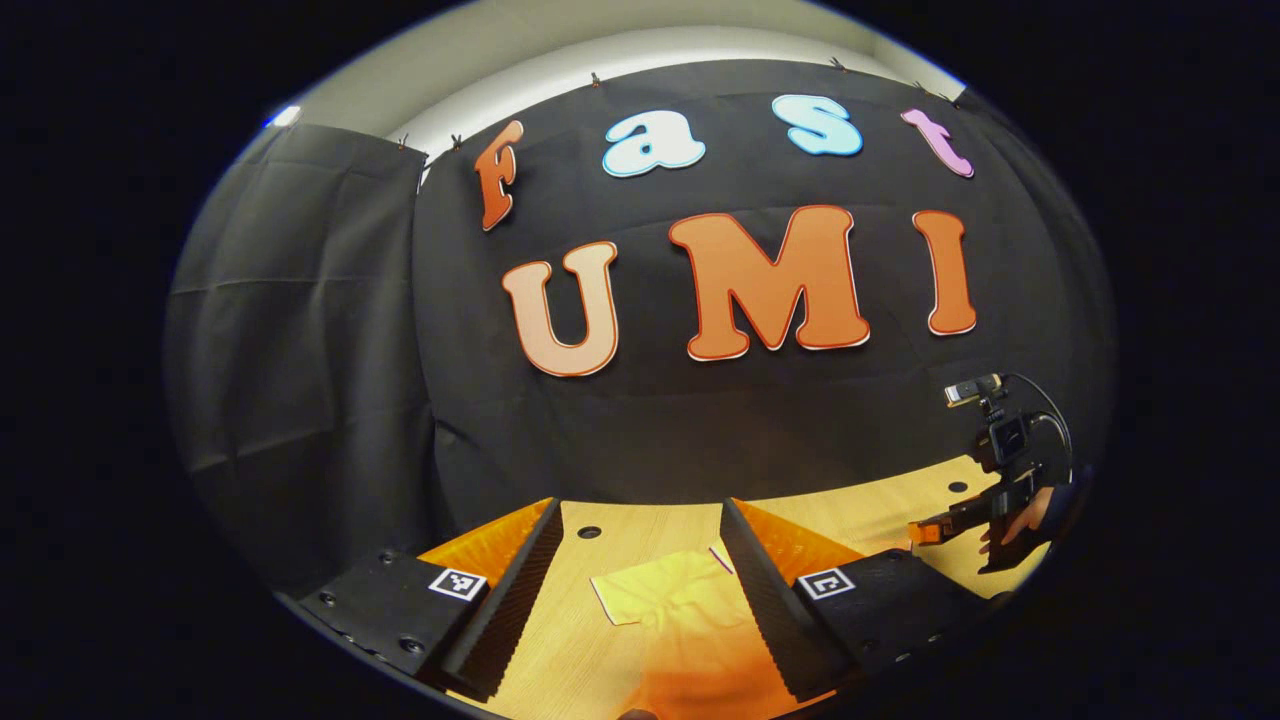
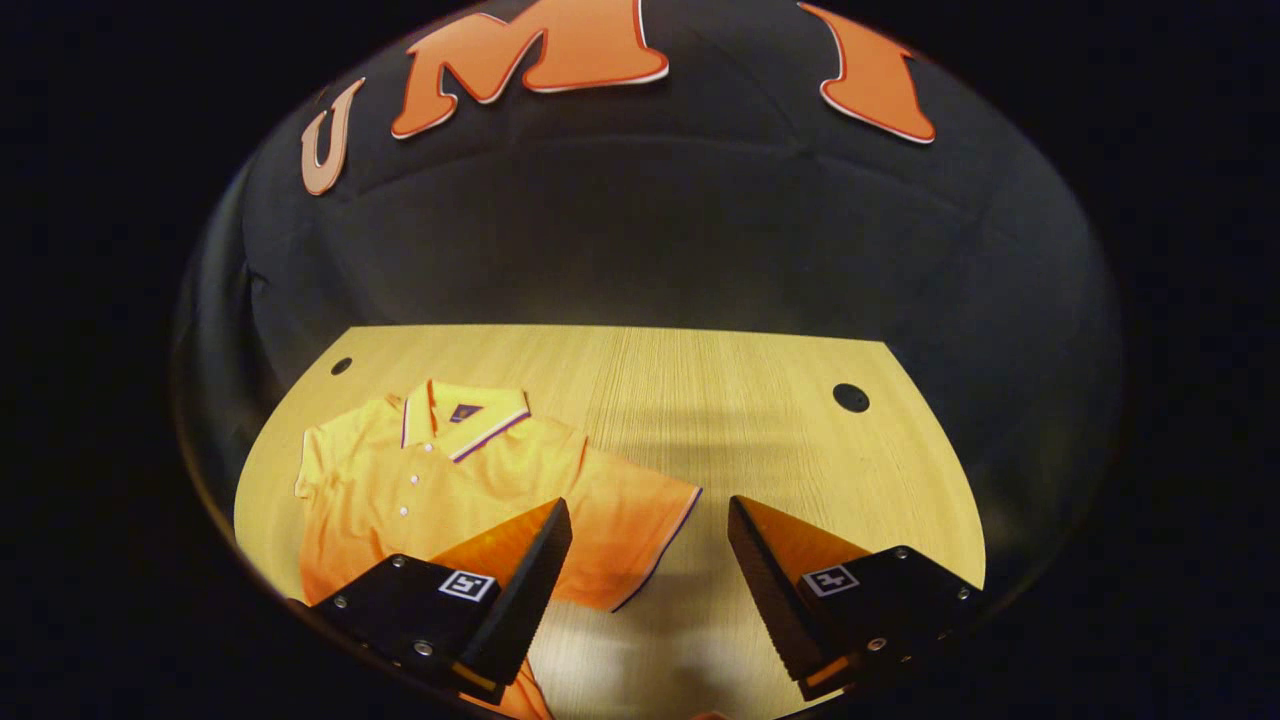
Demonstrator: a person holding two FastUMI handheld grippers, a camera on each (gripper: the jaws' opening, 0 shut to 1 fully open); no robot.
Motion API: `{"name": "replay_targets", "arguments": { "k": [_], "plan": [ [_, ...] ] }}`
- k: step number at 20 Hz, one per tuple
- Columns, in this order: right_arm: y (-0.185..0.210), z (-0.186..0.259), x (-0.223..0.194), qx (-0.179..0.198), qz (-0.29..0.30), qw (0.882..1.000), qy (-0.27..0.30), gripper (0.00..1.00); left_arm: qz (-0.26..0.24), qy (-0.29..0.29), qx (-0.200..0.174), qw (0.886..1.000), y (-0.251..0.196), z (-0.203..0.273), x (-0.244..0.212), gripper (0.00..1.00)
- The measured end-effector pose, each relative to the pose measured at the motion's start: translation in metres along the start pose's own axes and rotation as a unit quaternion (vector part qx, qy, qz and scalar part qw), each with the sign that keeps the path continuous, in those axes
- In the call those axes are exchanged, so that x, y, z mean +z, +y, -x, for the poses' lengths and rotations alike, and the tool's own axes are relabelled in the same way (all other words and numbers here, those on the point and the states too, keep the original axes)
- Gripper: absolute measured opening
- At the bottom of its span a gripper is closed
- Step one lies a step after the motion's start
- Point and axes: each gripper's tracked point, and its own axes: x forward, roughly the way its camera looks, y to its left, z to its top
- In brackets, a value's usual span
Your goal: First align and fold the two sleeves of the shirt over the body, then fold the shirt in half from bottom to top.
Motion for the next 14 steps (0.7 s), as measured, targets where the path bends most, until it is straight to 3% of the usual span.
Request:
{"name": "replay_targets", "arguments": {
  "k": [5, 14],
  "plan": [
    [0.004, -0.034, -0.020, 0.031, -0.031, 0.995, 0.089, 0.87, -0.010, 0.025, 0.017, 0.999, -0.001, -0.004, -0.015, 0.99],
    [0.003, -0.068, -0.052, 0.036, 0.007, 0.980, 0.197, 0.85, -0.033, 0.037, 0.015, 0.999, -0.018, -0.006, -0.016, 0.99]
  ]
}}
